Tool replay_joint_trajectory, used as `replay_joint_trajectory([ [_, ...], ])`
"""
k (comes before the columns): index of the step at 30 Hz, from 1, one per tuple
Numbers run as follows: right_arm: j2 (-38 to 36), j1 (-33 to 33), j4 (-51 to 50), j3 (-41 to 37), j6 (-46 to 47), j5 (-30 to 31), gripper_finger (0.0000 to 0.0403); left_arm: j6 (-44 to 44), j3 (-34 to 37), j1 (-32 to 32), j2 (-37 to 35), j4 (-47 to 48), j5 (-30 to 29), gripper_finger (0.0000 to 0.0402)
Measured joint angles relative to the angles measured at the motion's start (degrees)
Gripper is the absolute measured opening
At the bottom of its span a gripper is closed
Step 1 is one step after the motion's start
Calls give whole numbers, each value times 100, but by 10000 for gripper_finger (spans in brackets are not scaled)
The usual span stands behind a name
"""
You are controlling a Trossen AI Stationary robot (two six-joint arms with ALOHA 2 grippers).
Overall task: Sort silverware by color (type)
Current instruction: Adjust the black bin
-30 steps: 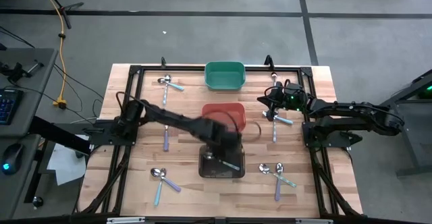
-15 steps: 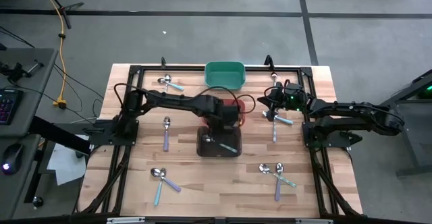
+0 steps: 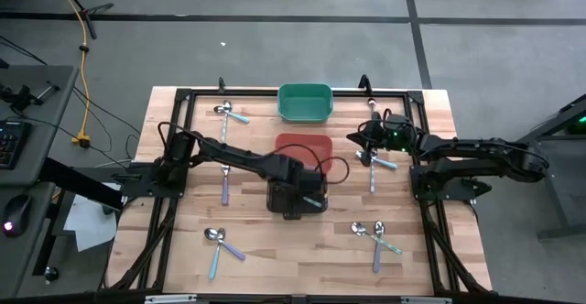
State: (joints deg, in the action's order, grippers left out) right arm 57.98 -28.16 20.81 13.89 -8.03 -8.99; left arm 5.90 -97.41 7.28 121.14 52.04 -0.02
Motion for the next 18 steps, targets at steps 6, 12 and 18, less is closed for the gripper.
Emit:
replay_joint_trajectory([
  [6, 0, 131, 40, 0, -17, 24, 0, 301, 238, 287, -2, -453, 232, 0],
  [12, 0, 133, 46, 0, -17, 38, 0, 565, 239, 624, 0, -534, 427, 0],
  [18, 0, 215, -33, 13, 51, 42, 0, 753, 239, 748, -2, -599, 423, 0],
])
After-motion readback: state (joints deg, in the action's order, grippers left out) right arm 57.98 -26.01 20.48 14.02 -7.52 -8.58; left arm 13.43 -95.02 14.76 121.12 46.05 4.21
